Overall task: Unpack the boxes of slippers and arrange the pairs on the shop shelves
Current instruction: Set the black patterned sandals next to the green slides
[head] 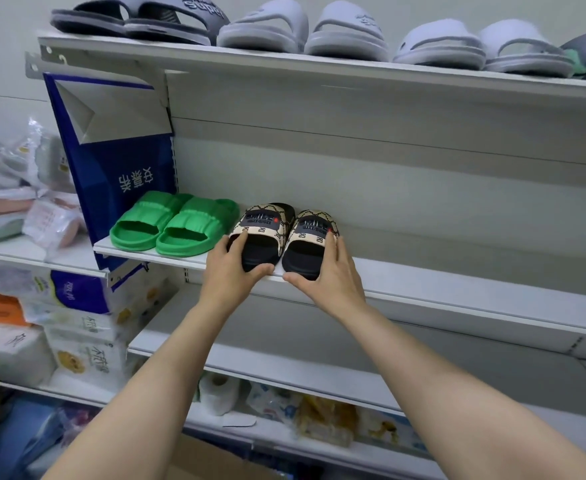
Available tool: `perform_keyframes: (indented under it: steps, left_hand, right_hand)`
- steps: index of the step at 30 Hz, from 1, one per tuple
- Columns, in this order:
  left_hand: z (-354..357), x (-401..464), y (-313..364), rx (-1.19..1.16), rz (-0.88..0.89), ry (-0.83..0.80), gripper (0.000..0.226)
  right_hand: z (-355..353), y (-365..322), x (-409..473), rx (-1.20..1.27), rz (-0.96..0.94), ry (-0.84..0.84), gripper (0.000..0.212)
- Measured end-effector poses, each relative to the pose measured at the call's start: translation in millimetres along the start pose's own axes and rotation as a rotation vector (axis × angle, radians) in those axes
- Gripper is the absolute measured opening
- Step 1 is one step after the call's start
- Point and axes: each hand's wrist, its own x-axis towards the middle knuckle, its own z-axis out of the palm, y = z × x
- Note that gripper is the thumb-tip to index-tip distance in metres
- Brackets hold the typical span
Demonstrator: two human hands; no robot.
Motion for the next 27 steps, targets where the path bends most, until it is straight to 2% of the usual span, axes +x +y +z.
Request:
perform_keyframes:
  steps: [7, 12, 14, 18, 27]
  left_hand:
    - [-1, -3, 11, 0.064, -0.042, -0.01, 0.087]
    - [-6, -15, 59, 0.157, -0.002, 0.054, 0.086]
    - [-6, -22, 89, 0.143, 0.038, 0.037, 0.084]
    - [6, -44, 152, 0.126, 0.153, 0.002, 0.079]
    - [64, -126, 296, 0.098, 0.26, -0.029, 0.076]
  right_hand:
    - [-16, 6, 2, 0.102, -0.001, -0.103, 0.118]
    - [-65, 31, -1, 0.053, -0.086, -0.073, 0.074]
    - [-92, 45, -6, 0.01, -0.106, -0.064, 0.067]
    - [-152, 79, -23, -0.079, -0.159, -0.042, 0.062]
    - [-285, 189, -93, -0.157, -0.197, 0.06, 0.065]
